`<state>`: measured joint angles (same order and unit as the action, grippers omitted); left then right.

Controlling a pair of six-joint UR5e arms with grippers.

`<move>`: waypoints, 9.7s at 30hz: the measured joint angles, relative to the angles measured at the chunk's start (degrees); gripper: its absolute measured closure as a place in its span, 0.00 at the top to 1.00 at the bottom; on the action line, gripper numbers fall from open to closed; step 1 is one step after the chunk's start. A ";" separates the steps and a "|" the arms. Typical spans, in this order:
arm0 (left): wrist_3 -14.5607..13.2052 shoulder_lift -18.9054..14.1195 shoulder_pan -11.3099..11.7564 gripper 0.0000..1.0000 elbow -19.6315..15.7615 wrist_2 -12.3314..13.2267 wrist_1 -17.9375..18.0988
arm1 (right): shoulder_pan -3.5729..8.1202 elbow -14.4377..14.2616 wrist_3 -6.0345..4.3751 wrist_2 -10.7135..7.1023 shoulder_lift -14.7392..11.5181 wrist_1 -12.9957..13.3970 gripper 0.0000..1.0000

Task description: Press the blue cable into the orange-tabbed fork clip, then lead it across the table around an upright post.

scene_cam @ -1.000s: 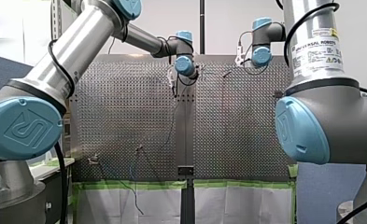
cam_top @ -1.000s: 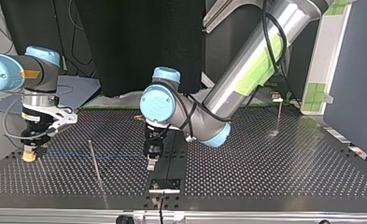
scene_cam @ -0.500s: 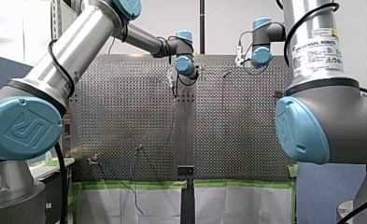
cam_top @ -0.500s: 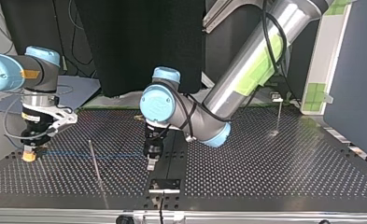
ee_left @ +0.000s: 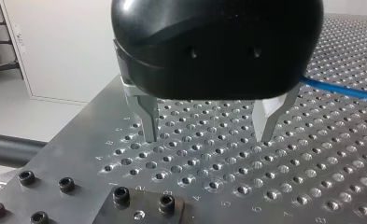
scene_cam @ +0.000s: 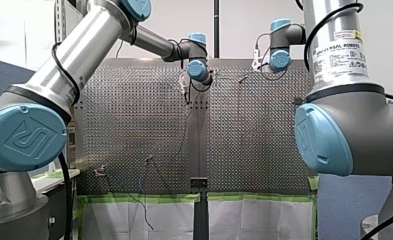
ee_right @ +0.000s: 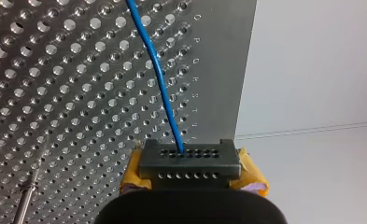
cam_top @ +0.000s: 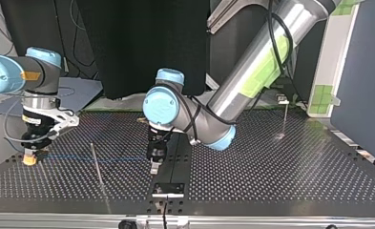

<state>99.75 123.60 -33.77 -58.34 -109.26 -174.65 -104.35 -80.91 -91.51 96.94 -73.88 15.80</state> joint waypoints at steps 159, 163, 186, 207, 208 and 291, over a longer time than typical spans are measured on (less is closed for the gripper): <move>-5.47 1.80 -1.21 0.95 -0.28 0.27 0.22 | -3.13 1.28 -0.43 -6.54 0.17 -0.71 0.00; -3.61 -0.10 -0.86 0.95 -1.90 0.85 2.05 | -3.02 1.70 -0.58 -6.66 -2.01 -1.17 0.00; 4.22 -0.87 2.16 0.98 1.28 4.69 0.24 | -1.63 2.74 -1.52 -6.46 -1.35 -1.73 0.00; 5.06 3.64 3.53 0.98 3.34 7.06 -1.71 | 0.58 3.51 -2.30 -6.42 1.29 -1.76 0.00; 5.15 3.85 3.59 0.98 3.35 7.15 -1.73 | 0.65 3.51 -2.35 -6.42 1.33 -1.76 0.00; 5.33 6.15 3.97 0.98 3.26 4.57 -2.55 | 6.69 -8.00 -3.80 4.05 33.70 15.32 0.00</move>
<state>105.08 129.75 -29.80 -55.08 -104.69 -177.20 -97.66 -88.91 -95.31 100.99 -40.18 31.12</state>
